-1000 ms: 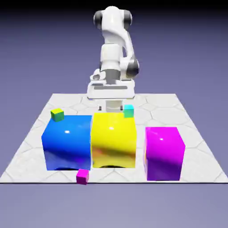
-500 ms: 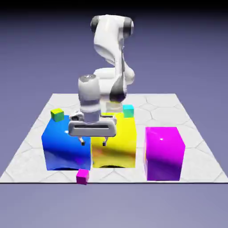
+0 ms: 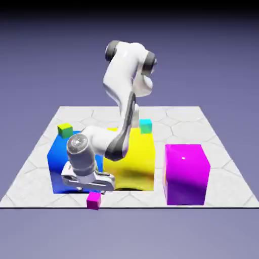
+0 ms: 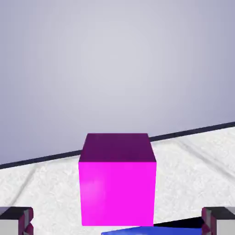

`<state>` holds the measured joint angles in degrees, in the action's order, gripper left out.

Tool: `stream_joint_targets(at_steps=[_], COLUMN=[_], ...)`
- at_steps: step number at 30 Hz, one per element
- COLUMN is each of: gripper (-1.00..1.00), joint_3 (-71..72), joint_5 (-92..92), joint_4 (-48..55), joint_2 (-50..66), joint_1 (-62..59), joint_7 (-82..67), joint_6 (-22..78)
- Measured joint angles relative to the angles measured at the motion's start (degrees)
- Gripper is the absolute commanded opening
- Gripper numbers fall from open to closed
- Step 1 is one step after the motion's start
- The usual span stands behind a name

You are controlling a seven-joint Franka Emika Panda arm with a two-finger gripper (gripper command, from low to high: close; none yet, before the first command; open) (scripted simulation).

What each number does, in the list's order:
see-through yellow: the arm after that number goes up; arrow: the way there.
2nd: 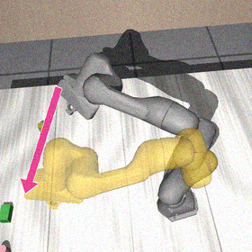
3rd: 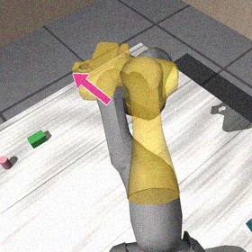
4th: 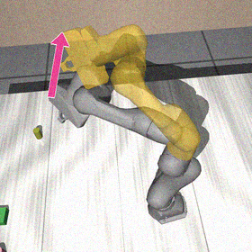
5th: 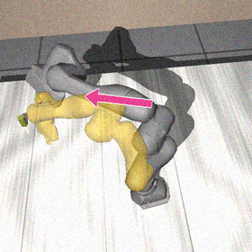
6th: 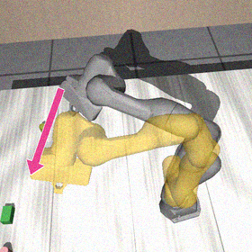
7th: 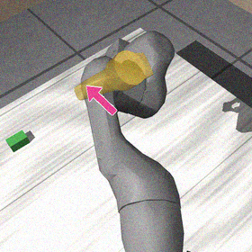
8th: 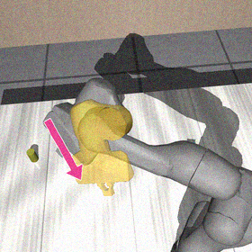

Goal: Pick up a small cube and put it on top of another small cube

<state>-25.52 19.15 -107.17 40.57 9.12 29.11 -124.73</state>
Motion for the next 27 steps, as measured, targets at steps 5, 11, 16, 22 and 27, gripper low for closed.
stream_joint_targets(at_steps=[5,11,16,22,27], gripper=[-1.0,-1.0,-1.0,-1.0,-1.0], joint_3=[0.0,4.1,12.7,23.1,32.3], joint_5=[0.2,-11.7,-24.2,-39.2,-51.2], joint_4=[0.0,4.7,4.8,5.0,2.4], joint_2=[0.1,-4.7,-9.6,-15.4,-21.3], joint_1=[0.0,0.8,3.9,7.7,10.9], joint_7=[-0.1,-6.1,-16.5,-29.0,-39.8], joint_6=[-0.1,8.2,12.4,17.4,19.3])
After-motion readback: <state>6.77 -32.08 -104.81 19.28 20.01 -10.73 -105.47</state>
